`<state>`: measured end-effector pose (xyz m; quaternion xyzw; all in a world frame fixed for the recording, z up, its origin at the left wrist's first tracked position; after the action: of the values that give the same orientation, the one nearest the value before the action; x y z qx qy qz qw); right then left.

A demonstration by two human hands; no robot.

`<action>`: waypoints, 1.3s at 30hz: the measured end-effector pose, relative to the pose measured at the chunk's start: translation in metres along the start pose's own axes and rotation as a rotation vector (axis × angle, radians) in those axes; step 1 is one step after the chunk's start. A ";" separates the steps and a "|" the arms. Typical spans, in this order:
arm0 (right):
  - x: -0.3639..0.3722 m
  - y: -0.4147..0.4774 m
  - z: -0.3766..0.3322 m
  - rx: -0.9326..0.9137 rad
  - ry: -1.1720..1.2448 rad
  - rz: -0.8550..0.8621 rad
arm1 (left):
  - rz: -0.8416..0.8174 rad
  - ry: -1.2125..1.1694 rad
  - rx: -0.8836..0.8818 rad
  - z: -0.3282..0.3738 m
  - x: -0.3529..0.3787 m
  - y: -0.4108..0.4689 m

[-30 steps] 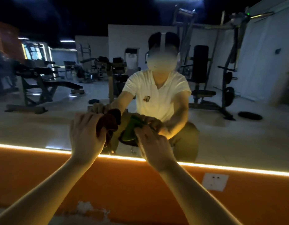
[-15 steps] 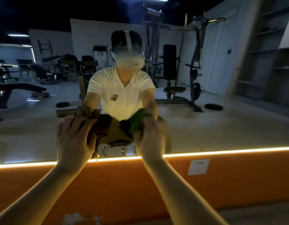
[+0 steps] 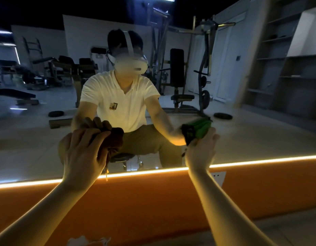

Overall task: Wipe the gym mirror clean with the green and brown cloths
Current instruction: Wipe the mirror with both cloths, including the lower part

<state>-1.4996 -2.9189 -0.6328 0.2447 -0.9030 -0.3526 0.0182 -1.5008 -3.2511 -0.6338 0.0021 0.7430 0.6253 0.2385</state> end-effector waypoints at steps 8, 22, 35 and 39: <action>0.060 -0.106 -0.088 -0.930 -0.005 -0.524 | 0.001 -0.016 -0.056 -0.003 0.002 -0.001; 0.046 -0.071 -0.057 -0.397 0.021 -0.226 | -0.006 -0.003 -0.055 0.000 0.001 -0.001; -0.010 0.038 0.000 -0.270 0.020 0.072 | 0.004 0.025 -0.039 0.004 -0.002 0.001; 0.022 -0.019 -0.042 -0.409 0.031 -0.040 | 0.005 0.044 -0.037 0.004 -0.003 0.002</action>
<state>-1.5025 -2.9676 -0.6164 0.2594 -0.8071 -0.5251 0.0745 -1.4970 -3.2477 -0.6317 -0.0142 0.7365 0.6394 0.2202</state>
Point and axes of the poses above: each hand's wrist, its own y-axis towards the middle knuckle, its own x-axis out of the palm, z = x × y, the point moved 4 cm from there along y, towards the middle knuckle, and after that the axes turned 7 degrees about y, right-handed, at the moved point
